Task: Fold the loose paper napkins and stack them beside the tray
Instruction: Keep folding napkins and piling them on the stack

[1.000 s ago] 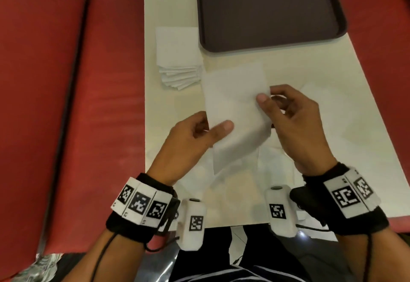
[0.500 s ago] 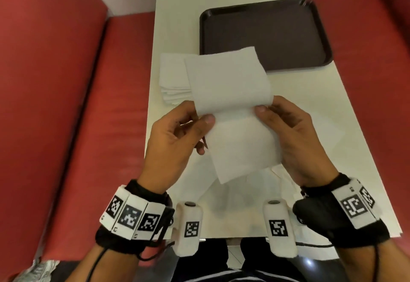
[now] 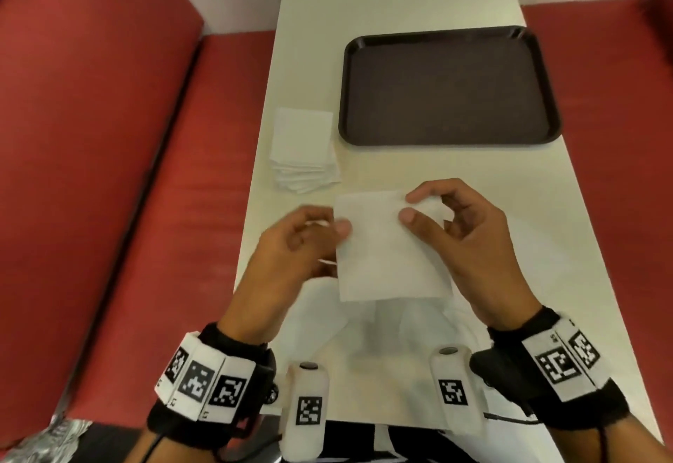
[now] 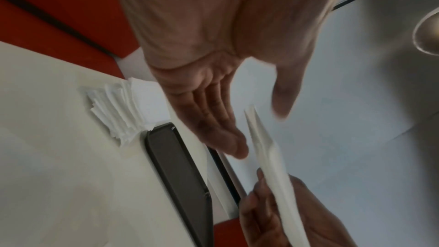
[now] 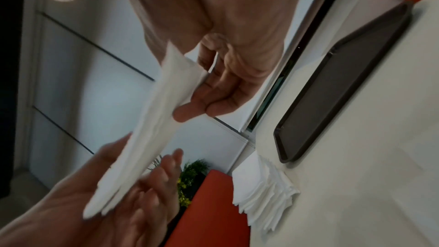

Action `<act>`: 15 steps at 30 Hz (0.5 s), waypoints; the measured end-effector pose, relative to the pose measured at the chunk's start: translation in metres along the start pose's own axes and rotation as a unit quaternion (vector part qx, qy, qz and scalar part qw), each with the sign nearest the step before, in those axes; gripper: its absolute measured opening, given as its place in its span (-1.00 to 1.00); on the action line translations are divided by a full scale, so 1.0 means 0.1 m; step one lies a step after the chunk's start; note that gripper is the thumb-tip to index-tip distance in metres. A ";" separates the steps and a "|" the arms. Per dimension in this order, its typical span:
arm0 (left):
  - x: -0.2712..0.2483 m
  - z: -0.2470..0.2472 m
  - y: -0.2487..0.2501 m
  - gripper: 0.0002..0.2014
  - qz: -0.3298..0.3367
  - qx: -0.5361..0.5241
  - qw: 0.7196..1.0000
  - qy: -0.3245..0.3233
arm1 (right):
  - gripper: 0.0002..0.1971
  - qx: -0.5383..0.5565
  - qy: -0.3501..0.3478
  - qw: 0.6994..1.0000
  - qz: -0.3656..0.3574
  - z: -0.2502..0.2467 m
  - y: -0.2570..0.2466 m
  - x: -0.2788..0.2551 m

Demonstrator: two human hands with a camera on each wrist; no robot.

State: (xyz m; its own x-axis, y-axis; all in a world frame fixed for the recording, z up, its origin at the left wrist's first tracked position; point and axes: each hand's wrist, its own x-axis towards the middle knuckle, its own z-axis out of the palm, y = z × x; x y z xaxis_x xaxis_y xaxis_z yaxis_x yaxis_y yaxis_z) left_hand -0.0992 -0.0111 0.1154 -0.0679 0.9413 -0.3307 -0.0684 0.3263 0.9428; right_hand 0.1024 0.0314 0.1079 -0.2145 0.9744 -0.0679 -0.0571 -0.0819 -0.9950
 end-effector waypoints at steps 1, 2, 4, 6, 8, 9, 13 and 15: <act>0.03 -0.02 -0.02 -0.83 -0.005 0.031 0.999 -0.012 | -0.88 -0.004 0.009 1.000 -0.001 0.04 0.01 0.03; 0.07 -0.06 -0.03 -0.83 -0.009 0.052 0.998 -0.019 | -0.87 -0.006 0.018 1.000 0.000 0.09 0.03 0.08; 0.21 -0.19 -0.01 -0.82 -0.018 0.064 0.998 -0.017 | -0.83 -0.011 0.048 0.999 0.003 0.19 0.11 0.19; 0.46 -0.39 0.04 -0.79 -0.019 0.070 0.997 0.007 | -0.81 -0.026 0.083 0.996 0.023 0.28 0.25 0.31; 0.79 -0.62 0.11 -0.74 -0.007 0.080 0.996 0.041 | -0.80 -0.086 0.074 0.990 0.077 0.37 0.50 0.40; 0.97 -0.73 0.13 -0.72 -0.001 0.087 0.995 0.055 | -0.78 -0.147 0.049 0.982 0.104 0.42 0.65 0.41; 1.63 -1.08 0.14 -0.81 0.013 0.136 0.988 0.074 | -0.51 -0.456 -0.080 0.882 0.085 0.64 1.33 0.31; 1.88 -1.18 0.11 -0.84 0.021 0.175 0.981 0.086 | -0.42 -0.524 -0.091 0.843 0.080 0.73 1.49 0.27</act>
State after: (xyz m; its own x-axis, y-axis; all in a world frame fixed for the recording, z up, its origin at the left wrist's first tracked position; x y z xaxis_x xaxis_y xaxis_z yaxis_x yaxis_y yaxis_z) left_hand -0.2302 0.1592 0.0587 -0.2318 0.9360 -0.2648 0.2811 0.3251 0.9030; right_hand 0.0170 0.0305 -0.0370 -0.2896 0.9124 -0.2893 0.8587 0.1142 -0.4996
